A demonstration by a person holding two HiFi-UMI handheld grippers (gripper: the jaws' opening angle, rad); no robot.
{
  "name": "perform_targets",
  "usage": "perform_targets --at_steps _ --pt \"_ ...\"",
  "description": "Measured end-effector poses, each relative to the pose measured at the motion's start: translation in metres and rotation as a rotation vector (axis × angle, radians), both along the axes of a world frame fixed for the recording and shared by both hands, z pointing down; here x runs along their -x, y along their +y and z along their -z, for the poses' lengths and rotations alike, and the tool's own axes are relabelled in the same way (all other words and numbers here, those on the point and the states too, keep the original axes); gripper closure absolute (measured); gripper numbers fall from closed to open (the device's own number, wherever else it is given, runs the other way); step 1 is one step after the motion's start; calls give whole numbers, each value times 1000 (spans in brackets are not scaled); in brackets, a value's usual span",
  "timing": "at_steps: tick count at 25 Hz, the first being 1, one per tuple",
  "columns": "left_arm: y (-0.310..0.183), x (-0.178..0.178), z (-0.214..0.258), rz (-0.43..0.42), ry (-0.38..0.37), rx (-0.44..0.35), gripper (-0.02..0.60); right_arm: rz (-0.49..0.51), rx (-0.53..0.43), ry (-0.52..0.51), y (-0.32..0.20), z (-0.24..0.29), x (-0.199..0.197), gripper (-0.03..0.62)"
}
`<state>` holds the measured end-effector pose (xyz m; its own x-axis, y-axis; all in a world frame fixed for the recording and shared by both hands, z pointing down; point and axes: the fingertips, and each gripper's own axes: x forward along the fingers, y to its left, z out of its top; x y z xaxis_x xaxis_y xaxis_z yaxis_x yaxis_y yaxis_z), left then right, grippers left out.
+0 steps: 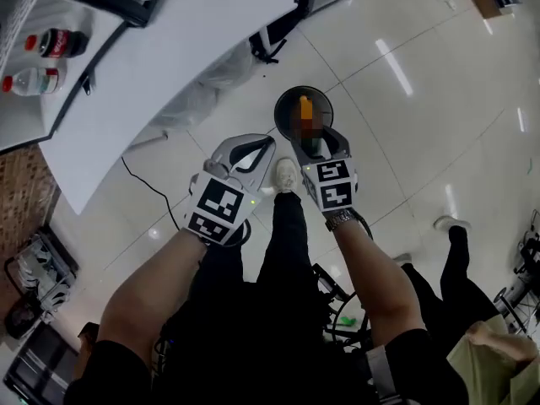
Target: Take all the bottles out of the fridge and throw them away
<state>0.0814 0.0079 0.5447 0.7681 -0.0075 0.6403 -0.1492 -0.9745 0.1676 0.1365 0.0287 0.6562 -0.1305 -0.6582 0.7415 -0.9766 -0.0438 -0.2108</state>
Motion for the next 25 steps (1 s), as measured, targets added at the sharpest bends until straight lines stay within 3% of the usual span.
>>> perform_targets --at_steps 15,21,25 --pt "0 -11 -114 -21 -109 94 577 -63 297 -60 8 -201 -17 329" --pt "0 -13 -145 -21 -139 109 578 -50 357 -28 7 -246 -25 326" --pt "1 -10 -155 -14 -154 120 577 -66 344 0 -1 -255 -36 345"
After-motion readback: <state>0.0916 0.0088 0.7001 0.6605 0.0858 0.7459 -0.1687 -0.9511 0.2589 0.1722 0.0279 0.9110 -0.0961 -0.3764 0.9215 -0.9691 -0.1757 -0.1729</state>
